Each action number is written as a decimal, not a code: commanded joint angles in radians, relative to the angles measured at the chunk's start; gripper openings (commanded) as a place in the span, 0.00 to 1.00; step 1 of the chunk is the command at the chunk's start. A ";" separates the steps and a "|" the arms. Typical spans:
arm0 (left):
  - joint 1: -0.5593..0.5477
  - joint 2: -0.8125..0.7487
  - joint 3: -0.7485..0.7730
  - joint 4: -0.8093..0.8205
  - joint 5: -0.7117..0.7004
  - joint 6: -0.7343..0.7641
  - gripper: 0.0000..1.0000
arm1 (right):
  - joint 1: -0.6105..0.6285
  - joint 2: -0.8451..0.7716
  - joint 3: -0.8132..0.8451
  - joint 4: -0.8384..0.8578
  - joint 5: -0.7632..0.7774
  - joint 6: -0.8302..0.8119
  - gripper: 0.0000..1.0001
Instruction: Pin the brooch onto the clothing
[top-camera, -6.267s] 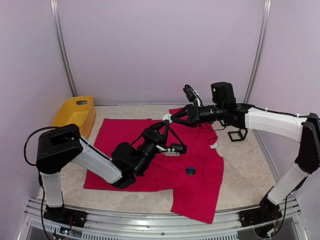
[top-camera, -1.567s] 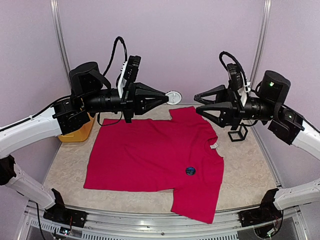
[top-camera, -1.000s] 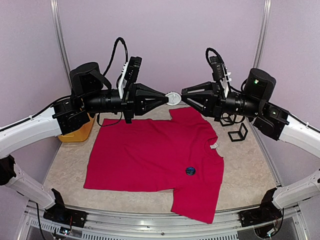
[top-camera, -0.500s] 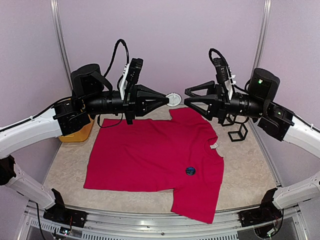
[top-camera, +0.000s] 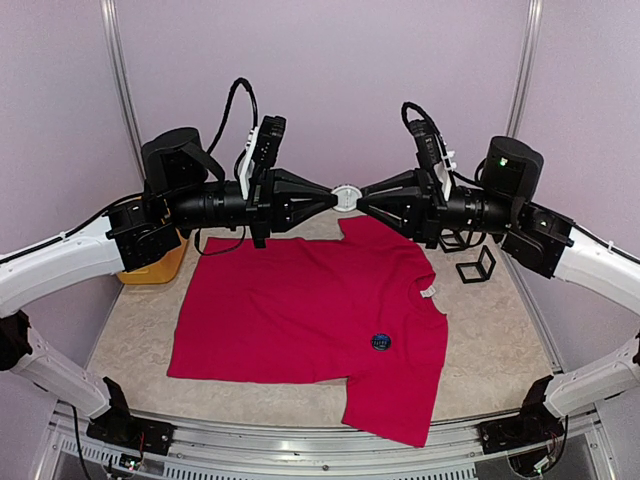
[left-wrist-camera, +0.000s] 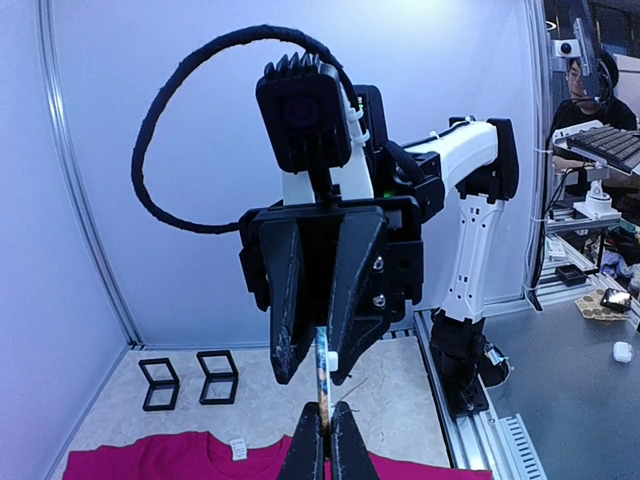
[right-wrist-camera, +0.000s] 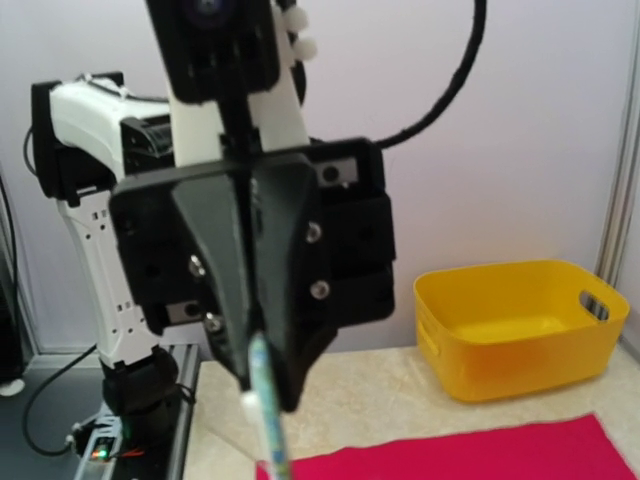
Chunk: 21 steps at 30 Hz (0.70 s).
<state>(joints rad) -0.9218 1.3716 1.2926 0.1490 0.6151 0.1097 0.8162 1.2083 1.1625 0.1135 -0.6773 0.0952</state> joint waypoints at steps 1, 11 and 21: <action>-0.005 -0.002 0.003 0.009 0.010 -0.004 0.00 | 0.009 0.007 0.016 0.071 -0.024 0.035 0.17; -0.004 0.005 0.008 0.007 0.018 0.000 0.00 | 0.008 0.028 0.039 0.033 -0.009 0.031 0.14; 0.082 0.024 -0.068 0.102 -0.102 -0.171 0.70 | -0.001 0.027 0.048 -0.091 0.192 0.025 0.00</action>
<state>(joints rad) -0.9020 1.3834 1.2858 0.1738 0.6090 0.0677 0.8181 1.2304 1.1889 0.1120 -0.6628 0.1230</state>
